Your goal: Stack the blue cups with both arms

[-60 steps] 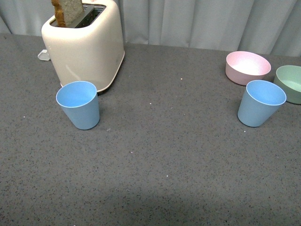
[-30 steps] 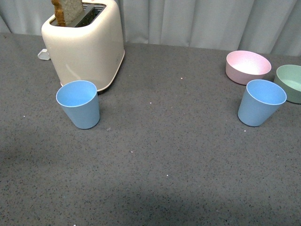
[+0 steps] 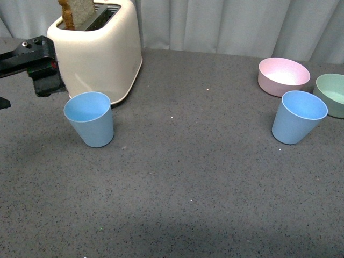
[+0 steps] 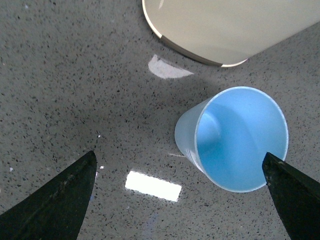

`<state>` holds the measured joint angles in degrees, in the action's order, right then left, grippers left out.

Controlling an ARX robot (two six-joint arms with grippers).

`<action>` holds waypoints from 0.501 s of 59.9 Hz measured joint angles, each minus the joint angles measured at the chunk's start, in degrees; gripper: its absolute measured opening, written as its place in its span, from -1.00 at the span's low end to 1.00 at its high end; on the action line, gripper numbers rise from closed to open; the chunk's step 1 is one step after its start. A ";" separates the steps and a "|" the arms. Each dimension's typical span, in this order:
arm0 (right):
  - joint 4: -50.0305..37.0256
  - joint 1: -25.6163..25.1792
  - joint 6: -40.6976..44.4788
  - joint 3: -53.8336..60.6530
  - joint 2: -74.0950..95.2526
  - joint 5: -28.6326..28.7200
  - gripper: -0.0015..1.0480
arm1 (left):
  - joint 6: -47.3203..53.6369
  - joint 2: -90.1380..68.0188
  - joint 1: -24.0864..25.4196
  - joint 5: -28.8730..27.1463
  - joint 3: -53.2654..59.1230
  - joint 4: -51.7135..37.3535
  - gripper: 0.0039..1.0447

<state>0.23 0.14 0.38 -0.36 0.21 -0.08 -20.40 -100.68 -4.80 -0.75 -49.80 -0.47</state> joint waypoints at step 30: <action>0.00 0.00 0.00 0.00 0.00 0.00 0.81 | -6.21 -10.95 -0.66 1.42 -9.99 10.58 0.87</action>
<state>0.23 0.14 0.38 -0.36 0.21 -0.08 -26.61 -111.63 -5.45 0.67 -59.79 10.11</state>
